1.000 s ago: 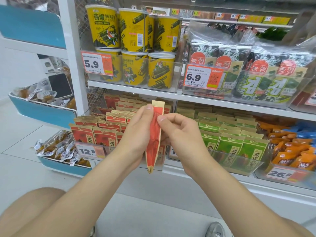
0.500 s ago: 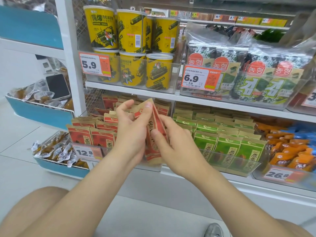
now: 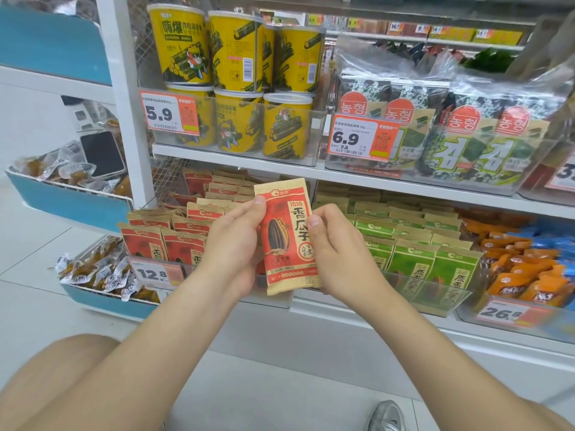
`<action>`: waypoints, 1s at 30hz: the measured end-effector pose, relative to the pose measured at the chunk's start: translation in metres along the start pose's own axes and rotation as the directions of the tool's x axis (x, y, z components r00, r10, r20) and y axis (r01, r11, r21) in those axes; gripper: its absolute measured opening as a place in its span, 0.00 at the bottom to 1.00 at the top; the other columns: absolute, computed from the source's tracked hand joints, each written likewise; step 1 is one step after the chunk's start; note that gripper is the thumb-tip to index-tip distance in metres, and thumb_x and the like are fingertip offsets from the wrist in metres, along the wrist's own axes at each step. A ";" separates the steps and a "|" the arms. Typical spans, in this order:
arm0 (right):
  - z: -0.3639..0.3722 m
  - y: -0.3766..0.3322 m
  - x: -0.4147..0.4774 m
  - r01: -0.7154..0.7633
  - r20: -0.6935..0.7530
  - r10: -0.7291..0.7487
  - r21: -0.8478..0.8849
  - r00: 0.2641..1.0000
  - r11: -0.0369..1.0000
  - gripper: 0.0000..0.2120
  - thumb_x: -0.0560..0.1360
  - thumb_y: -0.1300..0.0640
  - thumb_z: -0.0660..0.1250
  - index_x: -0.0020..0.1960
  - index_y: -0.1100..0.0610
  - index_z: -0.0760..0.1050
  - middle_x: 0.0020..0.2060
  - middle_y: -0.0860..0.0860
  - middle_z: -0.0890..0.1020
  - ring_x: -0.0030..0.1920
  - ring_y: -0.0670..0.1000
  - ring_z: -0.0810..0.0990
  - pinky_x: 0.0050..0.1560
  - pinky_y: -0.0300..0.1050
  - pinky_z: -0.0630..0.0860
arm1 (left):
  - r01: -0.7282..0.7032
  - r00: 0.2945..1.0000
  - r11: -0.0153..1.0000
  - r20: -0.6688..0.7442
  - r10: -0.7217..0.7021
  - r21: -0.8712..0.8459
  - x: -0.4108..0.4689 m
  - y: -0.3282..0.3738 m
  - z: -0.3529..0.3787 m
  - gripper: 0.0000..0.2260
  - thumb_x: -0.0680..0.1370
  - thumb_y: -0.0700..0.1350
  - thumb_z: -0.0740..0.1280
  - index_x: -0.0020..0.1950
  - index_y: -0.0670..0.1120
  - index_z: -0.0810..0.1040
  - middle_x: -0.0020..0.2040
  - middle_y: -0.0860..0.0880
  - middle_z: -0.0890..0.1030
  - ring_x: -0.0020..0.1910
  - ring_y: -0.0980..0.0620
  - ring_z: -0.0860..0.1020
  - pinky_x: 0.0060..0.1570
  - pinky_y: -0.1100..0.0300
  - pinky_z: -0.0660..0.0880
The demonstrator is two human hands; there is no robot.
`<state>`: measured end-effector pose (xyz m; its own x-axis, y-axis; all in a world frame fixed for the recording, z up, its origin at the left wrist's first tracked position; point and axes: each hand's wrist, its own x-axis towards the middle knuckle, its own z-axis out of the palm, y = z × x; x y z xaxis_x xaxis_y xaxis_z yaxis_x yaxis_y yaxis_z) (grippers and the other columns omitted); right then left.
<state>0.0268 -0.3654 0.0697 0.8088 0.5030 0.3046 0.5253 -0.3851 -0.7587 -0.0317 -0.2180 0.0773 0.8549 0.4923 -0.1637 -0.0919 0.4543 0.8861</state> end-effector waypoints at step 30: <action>0.001 -0.029 -0.009 -0.233 0.241 0.066 0.776 0.968 0.586 0.12 0.71 0.53 0.76 0.44 0.62 0.81 0.32 0.66 0.83 0.26 0.57 0.83 0.26 0.42 0.79 | 0.125 0.960 0.992 0.249 -0.129 0.032 -0.014 -0.012 0.005 0.15 0.88 0.37 0.55 0.51 0.36 0.79 0.22 0.49 0.63 0.20 0.54 0.69 0.21 0.68 0.56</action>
<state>0.0047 -0.3582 0.0886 0.7542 0.6481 0.1059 -0.0859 0.2573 -0.9625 -0.0405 -0.2341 0.0709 0.9595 0.2293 -0.1635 0.0319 0.4882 0.8722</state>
